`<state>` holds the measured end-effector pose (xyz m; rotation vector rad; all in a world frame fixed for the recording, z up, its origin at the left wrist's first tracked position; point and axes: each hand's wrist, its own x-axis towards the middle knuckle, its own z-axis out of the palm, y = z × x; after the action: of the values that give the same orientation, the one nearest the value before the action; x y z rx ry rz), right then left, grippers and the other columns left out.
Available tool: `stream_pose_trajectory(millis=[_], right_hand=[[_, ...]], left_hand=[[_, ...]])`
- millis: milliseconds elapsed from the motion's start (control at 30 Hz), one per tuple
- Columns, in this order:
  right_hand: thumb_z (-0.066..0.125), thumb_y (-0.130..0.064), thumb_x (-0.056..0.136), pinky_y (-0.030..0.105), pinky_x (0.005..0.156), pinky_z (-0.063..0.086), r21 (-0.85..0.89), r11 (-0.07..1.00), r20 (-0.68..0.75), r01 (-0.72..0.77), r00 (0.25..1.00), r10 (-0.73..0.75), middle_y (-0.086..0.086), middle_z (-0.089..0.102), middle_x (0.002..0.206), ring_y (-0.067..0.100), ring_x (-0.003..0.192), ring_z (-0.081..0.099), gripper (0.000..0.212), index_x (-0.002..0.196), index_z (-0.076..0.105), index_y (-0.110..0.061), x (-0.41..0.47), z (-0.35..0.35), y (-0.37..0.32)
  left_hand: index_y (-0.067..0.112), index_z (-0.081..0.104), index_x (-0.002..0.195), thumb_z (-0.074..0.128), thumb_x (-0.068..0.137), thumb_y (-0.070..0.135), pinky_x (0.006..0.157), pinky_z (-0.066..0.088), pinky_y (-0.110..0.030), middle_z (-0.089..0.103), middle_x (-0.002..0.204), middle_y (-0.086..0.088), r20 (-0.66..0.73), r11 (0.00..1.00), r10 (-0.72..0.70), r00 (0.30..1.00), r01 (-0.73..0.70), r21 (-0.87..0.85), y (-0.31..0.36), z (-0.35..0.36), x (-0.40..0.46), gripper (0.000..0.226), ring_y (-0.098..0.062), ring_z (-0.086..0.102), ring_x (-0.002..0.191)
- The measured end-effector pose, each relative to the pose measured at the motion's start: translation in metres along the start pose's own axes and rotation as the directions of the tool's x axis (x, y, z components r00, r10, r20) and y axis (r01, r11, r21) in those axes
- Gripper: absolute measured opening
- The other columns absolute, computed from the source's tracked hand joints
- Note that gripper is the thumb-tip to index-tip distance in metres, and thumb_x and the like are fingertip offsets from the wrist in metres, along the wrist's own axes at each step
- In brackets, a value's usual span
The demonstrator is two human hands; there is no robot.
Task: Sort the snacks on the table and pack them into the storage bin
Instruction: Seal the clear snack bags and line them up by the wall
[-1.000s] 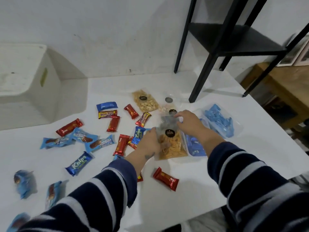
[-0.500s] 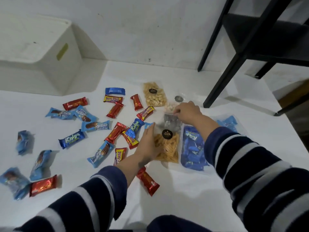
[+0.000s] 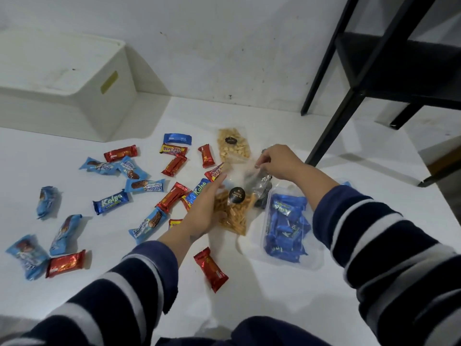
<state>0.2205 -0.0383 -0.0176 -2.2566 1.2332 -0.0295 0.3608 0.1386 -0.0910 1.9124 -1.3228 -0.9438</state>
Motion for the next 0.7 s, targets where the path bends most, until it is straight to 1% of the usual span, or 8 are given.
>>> stream_pose_trajectory(millis=[100, 167, 300, 333, 433, 533, 600, 700], right_hand=[[0.06, 0.001, 0.085, 0.023, 0.079, 0.05, 0.025, 0.999, 0.005, -0.02, 1.0, 0.02, 0.005, 0.072, 0.103, 0.015, 0.092, 0.064, 0.02, 0.093, 0.076, -0.009, 0.001, 0.0, 0.005], [0.063, 0.0, 0.084, 0.022, 0.075, 0.046, 0.041, 0.999, 0.004, -0.024, 1.0, 0.024, 0.005, 0.072, 0.103, 0.014, 0.089, 0.062, 0.018, 0.093, 0.076, -0.009, 0.001, -0.001, 0.009], [0.066, -0.002, 0.083, 0.014, 0.068, 0.042, 0.071, 0.997, 0.02, -0.007, 1.0, 0.005, 0.007, 0.071, 0.105, 0.015, 0.091, 0.061, 0.021, 0.1, 0.075, -0.01, -0.001, -0.007, 0.014], [0.066, -0.002, 0.083, 0.014, 0.069, 0.042, 0.075, 0.997, 0.036, -0.007, 0.999, 0.004, 0.007, 0.07, 0.107, 0.014, 0.092, 0.06, 0.021, 0.102, 0.074, -0.009, -0.001, -0.008, 0.015], [0.065, 0.001, 0.084, 0.02, 0.081, 0.046, 0.094, 0.995, 0.067, -0.02, 0.998, 0.014, 0.007, 0.071, 0.108, 0.018, 0.1, 0.063, 0.021, 0.102, 0.074, -0.005, -0.005, -0.013, 0.015], [0.062, 0.003, 0.084, 0.023, 0.083, 0.049, 0.059, 0.998, 0.054, -0.012, 0.999, 0.008, 0.007, 0.071, 0.106, 0.013, 0.09, 0.062, 0.018, 0.098, 0.074, 0.0, -0.007, -0.01, 0.015], [0.057, 0.005, 0.085, 0.026, 0.083, 0.051, 0.014, 1.0, 0.031, -0.008, 0.999, 0.008, 0.006, 0.071, 0.104, 0.009, 0.085, 0.058, 0.019, 0.094, 0.073, 0.003, -0.007, -0.006, 0.016], [0.059, 0.003, 0.085, 0.023, 0.079, 0.048, 0.043, 0.999, -0.01, -0.012, 1.0, 0.012, 0.001, 0.069, 0.095, 0.01, 0.086, 0.058, 0.019, 0.093, 0.075, -0.004, -0.009, -0.005, 0.018]], left_hand=[[0.041, 0.017, 0.147, 0.065, 0.081, -0.005, 0.102, 0.032, -0.022, 0.037, 0.144, 0.005, -0.006, 1.0, 0.001, 1.0, -0.001, 0.029, 0.0, 0.003, 0.003, 0.094, -0.011, 0.039, 0.129], [0.039, 0.018, 0.148, 0.065, 0.08, -0.007, 0.102, 0.032, -0.022, 0.038, 0.144, 0.005, -0.008, 0.999, 0.014, 1.0, -0.014, 0.037, 0.001, 0.005, 0.004, 0.095, -0.012, 0.038, 0.13], [0.037, 0.02, 0.149, 0.064, 0.078, -0.009, 0.106, 0.034, -0.027, 0.04, 0.142, 0.004, -0.012, 1.0, 0.021, 1.0, -0.02, 0.018, 0.002, 0.004, 0.006, 0.096, -0.014, 0.039, 0.131], [0.037, 0.02, 0.149, 0.065, 0.078, -0.009, 0.108, 0.034, -0.029, 0.04, 0.143, 0.003, -0.013, 1.0, 0.022, 1.0, -0.022, 0.013, 0.001, 0.004, 0.006, 0.096, -0.015, 0.038, 0.132], [0.036, 0.02, 0.149, 0.065, 0.078, -0.01, 0.108, 0.034, -0.03, 0.041, 0.142, 0.003, -0.009, 1.0, 0.022, 1.0, -0.022, 0.01, 0.001, 0.003, 0.007, 0.096, -0.015, 0.039, 0.132], [0.034, 0.021, 0.149, 0.064, 0.078, -0.01, 0.105, 0.033, -0.024, 0.04, 0.143, 0.004, -0.011, 0.999, 0.026, 1.0, -0.026, 0.019, 0.004, 0.004, 0.007, 0.094, -0.014, 0.038, 0.133], [0.033, 0.022, 0.149, 0.064, 0.078, -0.011, 0.106, 0.033, -0.026, 0.039, 0.144, 0.003, -0.008, 0.999, 0.03, 1.0, -0.03, 0.022, 0.006, 0.004, 0.007, 0.093, -0.015, 0.036, 0.134], [0.034, 0.021, 0.149, 0.064, 0.078, -0.011, 0.107, 0.034, -0.028, 0.037, 0.146, 0.003, 0.0, 0.999, 0.023, 1.0, -0.023, 0.022, 0.006, 0.004, 0.007, 0.094, -0.017, 0.036, 0.135]])
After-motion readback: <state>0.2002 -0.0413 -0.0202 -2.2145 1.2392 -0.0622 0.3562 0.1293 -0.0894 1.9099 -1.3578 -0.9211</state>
